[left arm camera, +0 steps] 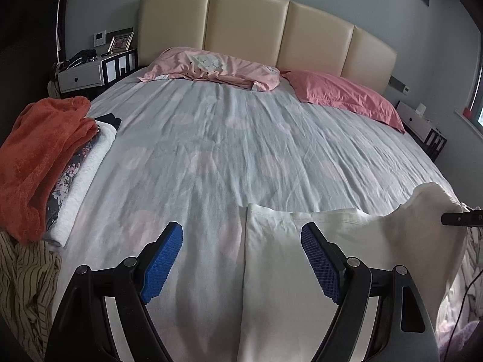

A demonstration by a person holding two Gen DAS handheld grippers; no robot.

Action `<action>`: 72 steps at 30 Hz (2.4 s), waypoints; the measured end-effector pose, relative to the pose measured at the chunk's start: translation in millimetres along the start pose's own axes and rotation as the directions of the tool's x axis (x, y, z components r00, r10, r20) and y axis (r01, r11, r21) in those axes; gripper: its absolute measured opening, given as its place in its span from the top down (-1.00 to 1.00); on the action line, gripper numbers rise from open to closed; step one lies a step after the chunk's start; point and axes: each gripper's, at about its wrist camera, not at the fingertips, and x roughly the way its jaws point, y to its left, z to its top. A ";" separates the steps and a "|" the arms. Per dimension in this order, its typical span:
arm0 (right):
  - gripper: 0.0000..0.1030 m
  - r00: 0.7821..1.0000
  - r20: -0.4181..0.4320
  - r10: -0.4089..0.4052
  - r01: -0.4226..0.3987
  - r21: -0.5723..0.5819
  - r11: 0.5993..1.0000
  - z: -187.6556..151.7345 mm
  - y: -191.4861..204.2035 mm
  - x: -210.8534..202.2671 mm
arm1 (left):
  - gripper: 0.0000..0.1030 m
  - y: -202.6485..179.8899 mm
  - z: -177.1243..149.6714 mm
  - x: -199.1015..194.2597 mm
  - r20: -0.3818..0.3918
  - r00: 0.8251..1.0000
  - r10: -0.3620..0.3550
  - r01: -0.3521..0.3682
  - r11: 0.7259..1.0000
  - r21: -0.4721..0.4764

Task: Fold clothes

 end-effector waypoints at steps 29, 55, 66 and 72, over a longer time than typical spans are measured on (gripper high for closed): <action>0.74 0.968 -0.249 0.002 -0.036 -0.131 0.991 -13.4 202.8 190.2 | -0.59 73.2 -14.1 42.0 -0.190 0.981 -0.051 0.002 0.969 -0.247; 0.16 0.995 -0.098 0.020 -0.023 -0.032 0.999 -65.5 29.9 47.8 | -0.59 -10.3 -57.4 20.1 -0.381 0.923 0.049 -0.039 0.999 0.034; 0.39 0.964 -0.059 0.260 -0.243 0.208 0.948 -61.2 -36.2 100.0 | -0.59 -0.1 -61.2 35.4 -0.416 0.908 0.053 -0.071 0.997 -0.028; 0.89 0.941 0.017 0.338 -0.337 0.117 0.934 -66.0 -16.2 66.7 | -0.59 -0.3 -56.9 28.5 -0.407 0.913 0.020 -0.048 0.997 -0.058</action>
